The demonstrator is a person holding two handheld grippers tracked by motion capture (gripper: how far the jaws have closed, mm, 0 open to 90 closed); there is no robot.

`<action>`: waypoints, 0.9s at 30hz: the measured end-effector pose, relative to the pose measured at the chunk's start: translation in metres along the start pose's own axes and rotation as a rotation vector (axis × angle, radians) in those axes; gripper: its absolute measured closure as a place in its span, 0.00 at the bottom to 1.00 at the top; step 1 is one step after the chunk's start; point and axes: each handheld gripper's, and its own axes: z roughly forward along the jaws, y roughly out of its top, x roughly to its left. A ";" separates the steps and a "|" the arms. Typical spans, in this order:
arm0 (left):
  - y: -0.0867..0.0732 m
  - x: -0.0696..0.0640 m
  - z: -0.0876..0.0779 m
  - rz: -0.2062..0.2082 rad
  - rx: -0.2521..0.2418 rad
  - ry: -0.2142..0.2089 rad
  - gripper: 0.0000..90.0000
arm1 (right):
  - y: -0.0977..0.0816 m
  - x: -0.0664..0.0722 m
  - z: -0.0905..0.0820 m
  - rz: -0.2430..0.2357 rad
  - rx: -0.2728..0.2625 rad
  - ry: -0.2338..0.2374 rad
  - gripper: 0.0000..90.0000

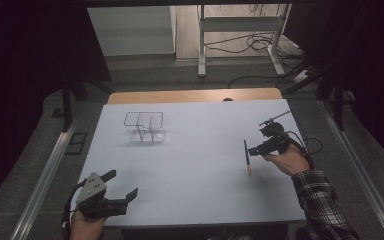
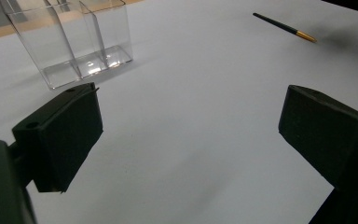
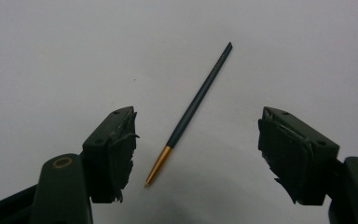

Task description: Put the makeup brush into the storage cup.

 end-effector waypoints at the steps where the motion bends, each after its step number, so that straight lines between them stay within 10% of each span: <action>1: 0.000 0.000 0.000 0.000 0.000 0.000 0.07 | 0.002 0.001 0.001 0.004 0.008 0.000 0.31; 27: 0.000 0.000 0.000 0.000 -0.001 0.000 0.07 | 0.042 0.006 0.015 -0.023 0.207 -0.077 0.35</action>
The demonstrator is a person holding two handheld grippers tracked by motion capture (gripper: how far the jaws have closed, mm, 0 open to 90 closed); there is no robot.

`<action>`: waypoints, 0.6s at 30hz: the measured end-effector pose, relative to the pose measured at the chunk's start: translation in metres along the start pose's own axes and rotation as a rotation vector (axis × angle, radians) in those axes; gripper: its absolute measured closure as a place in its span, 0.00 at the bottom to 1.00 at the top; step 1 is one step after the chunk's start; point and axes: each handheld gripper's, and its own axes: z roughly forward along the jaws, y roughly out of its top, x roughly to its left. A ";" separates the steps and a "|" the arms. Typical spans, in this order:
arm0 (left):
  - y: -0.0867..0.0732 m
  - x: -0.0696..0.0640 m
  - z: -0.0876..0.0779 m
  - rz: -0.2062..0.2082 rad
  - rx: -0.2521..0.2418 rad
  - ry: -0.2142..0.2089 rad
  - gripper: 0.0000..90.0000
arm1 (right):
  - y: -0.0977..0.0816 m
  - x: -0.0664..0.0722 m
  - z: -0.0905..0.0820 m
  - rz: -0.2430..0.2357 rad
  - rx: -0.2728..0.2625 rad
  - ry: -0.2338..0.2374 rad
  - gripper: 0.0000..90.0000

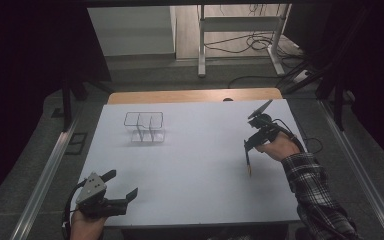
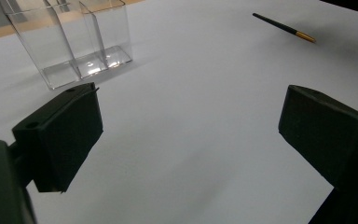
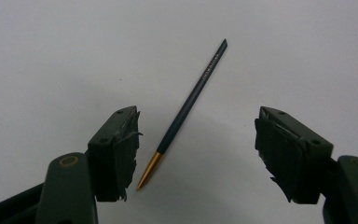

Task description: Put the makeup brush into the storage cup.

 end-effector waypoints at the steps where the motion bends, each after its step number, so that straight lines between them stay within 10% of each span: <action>1: 0.000 0.000 0.000 0.000 0.000 0.000 0.07 | 0.001 0.000 0.000 0.001 0.006 -0.003 0.35; 18: 0.000 0.000 0.000 0.000 0.001 -0.002 0.07 | 0.025 0.001 0.009 0.037 0.143 -0.063 0.42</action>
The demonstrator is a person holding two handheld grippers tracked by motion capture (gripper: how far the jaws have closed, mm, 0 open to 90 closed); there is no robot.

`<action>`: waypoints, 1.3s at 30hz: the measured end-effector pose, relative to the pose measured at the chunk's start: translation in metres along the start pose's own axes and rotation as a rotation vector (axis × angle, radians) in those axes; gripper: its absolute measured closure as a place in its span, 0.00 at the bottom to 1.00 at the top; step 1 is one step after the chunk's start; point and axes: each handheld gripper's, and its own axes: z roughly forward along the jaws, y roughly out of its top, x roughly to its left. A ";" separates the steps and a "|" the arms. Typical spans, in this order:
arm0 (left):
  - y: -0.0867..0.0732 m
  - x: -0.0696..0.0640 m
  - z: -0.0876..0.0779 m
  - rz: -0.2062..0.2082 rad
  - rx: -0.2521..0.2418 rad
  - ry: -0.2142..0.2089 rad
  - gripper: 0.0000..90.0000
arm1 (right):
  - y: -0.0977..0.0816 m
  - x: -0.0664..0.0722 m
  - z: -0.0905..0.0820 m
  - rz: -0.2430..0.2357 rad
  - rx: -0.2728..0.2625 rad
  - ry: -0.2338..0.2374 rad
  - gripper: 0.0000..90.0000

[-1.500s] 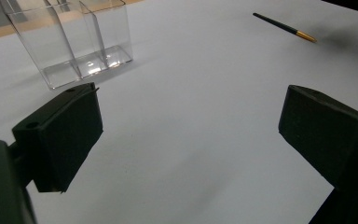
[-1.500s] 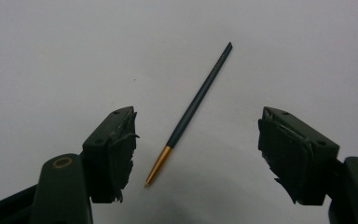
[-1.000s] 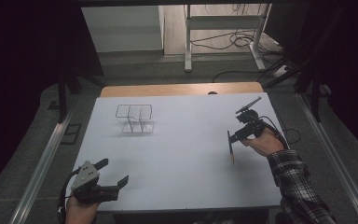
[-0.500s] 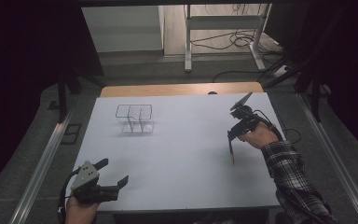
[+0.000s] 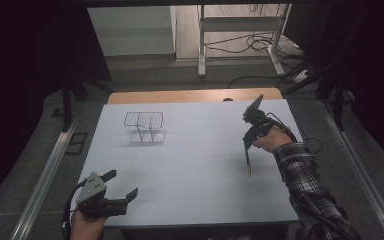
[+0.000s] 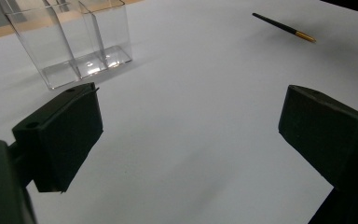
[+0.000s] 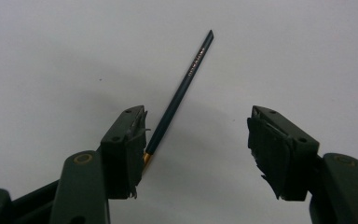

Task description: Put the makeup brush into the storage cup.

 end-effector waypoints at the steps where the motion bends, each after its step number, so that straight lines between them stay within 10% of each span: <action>1: 0.000 0.000 0.000 -0.001 0.000 0.000 0.07 | 0.002 0.000 0.000 0.007 0.007 -0.002 0.42; 39: 0.000 0.000 0.000 0.003 0.007 0.003 0.07 | 0.017 0.011 0.025 0.092 0.142 0.028 0.71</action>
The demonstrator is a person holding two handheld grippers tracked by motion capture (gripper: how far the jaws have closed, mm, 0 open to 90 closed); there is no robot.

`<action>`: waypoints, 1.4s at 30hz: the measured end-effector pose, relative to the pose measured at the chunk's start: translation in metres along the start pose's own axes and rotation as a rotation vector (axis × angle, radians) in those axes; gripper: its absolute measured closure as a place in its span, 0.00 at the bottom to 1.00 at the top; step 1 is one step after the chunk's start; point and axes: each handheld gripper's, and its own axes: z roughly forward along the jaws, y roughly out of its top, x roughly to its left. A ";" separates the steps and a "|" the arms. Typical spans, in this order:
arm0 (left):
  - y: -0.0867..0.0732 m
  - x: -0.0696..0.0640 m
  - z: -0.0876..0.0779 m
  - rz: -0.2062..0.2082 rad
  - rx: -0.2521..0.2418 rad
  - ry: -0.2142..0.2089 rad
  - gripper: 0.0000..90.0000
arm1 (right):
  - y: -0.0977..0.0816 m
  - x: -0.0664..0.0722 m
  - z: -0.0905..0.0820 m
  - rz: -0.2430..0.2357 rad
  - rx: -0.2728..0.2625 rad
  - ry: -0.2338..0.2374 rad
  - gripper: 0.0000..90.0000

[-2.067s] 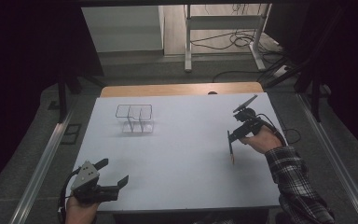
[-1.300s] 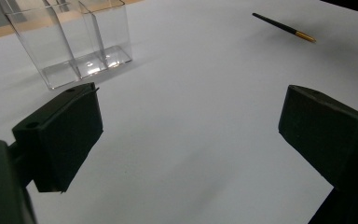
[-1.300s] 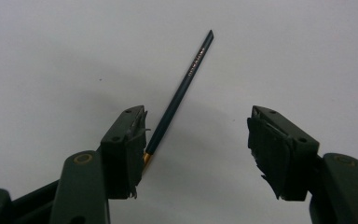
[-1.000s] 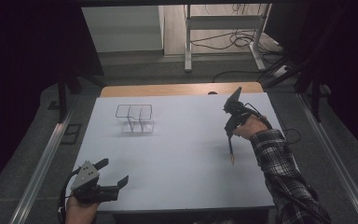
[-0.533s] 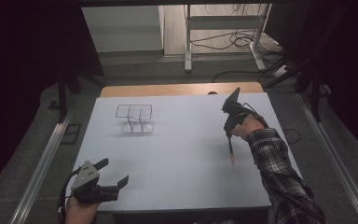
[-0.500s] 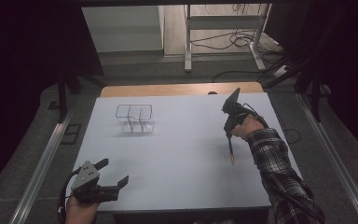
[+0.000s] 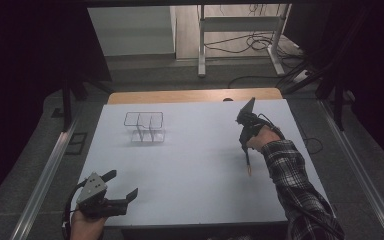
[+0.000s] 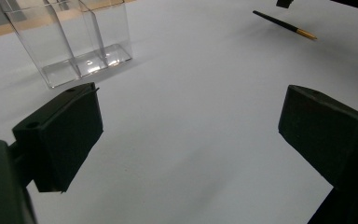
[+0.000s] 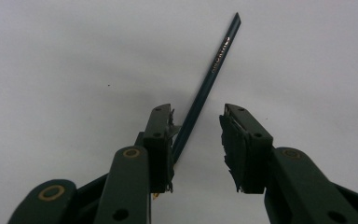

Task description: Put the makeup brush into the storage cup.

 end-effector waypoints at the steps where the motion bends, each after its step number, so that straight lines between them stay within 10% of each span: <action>1: 0.000 0.000 0.000 0.000 0.000 0.000 0.07 | 0.000 0.000 0.000 0.000 0.000 0.000 0.71; 42: 0.000 0.000 0.000 0.002 0.005 0.002 0.07 | -0.004 -0.001 0.035 0.037 0.010 -0.008 0.83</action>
